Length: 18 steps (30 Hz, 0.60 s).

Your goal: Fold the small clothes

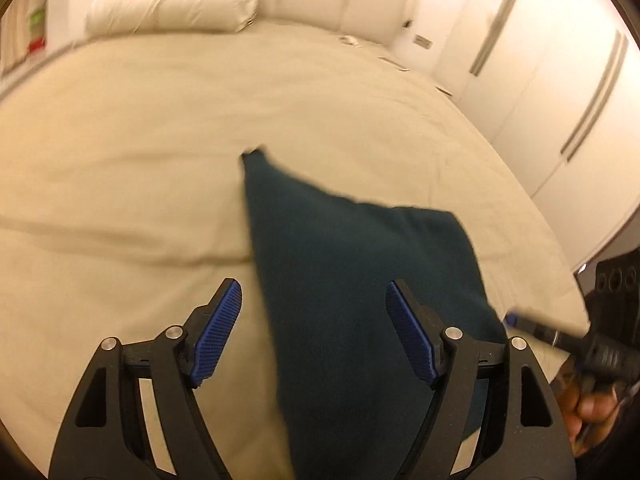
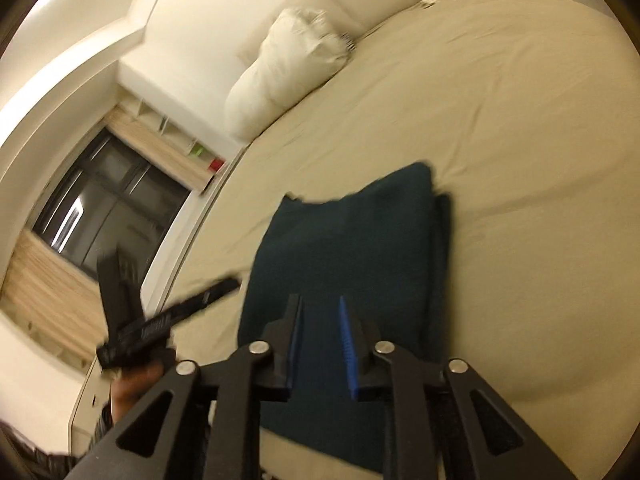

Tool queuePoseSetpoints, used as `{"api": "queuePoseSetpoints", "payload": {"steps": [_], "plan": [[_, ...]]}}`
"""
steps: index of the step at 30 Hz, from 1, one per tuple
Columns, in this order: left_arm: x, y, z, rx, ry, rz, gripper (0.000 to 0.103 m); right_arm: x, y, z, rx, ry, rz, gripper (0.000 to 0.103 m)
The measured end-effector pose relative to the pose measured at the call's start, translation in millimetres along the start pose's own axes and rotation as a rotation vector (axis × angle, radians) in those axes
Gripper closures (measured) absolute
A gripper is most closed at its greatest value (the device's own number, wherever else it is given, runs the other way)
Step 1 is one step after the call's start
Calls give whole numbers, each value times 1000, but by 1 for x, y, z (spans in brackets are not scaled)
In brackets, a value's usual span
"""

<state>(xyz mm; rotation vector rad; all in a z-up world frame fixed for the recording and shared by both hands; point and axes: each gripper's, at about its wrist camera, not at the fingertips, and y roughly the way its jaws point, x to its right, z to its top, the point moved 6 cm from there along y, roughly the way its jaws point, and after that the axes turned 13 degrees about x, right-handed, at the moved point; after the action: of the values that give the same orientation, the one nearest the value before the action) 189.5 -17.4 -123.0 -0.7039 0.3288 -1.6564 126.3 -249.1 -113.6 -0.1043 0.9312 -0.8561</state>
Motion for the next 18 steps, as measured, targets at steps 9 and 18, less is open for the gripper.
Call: {"api": "queuePoseSetpoints", "payload": {"steps": [9, 18], "plan": [[26, 59, -36, -62, 212, 63, 26, 56, 2, -39, -62, 64, -76, 103], [22, 43, -45, -21, 257, 66, 24, 62, -36, -28, 6, 89, -99, 87]]}}
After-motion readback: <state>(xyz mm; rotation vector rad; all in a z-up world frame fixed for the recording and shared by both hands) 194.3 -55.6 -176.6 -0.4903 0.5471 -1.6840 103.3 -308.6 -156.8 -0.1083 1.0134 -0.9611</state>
